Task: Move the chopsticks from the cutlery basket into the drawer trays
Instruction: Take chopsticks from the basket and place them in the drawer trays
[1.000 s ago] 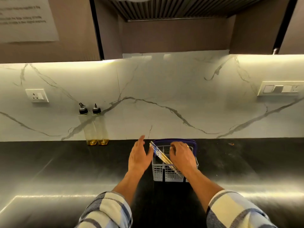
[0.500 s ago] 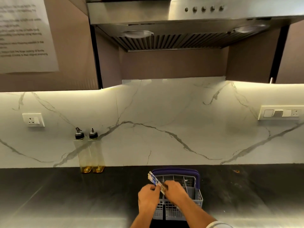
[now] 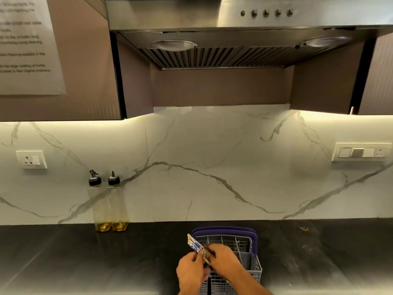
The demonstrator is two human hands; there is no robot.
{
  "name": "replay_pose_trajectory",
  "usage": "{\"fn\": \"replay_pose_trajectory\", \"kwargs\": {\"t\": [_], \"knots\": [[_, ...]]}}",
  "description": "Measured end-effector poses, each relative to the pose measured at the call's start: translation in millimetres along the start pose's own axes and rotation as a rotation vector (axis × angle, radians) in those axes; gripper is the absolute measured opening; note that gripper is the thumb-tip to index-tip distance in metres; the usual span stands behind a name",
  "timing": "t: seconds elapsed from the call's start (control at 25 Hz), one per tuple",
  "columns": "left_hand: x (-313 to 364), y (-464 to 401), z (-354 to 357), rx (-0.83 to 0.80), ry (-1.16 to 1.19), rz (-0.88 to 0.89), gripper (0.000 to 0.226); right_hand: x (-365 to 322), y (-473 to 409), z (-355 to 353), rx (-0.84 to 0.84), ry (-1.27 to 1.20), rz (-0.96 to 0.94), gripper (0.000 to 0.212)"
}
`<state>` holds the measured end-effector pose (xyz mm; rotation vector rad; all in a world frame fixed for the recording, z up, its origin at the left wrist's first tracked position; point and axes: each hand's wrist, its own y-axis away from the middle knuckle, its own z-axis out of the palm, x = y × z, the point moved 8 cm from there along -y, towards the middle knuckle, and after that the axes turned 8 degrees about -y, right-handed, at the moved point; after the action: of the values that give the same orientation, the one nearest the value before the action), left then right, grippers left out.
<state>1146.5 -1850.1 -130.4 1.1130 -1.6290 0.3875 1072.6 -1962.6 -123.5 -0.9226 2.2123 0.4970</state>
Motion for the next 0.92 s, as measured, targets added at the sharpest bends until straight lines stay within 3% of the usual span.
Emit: {"fn": "replay_pose_trajectory", "kwargs": {"t": [0.6,0.92], "knots": [[0,-3,1,0.027,0.053,0.033,0.019,3,-4,-21,0.107,-0.045,0.011,0.013],[0,-8,-5,0.014,0.238,0.004,0.010,-2,5,-29,0.136,-0.157,0.010,0.012]]}}
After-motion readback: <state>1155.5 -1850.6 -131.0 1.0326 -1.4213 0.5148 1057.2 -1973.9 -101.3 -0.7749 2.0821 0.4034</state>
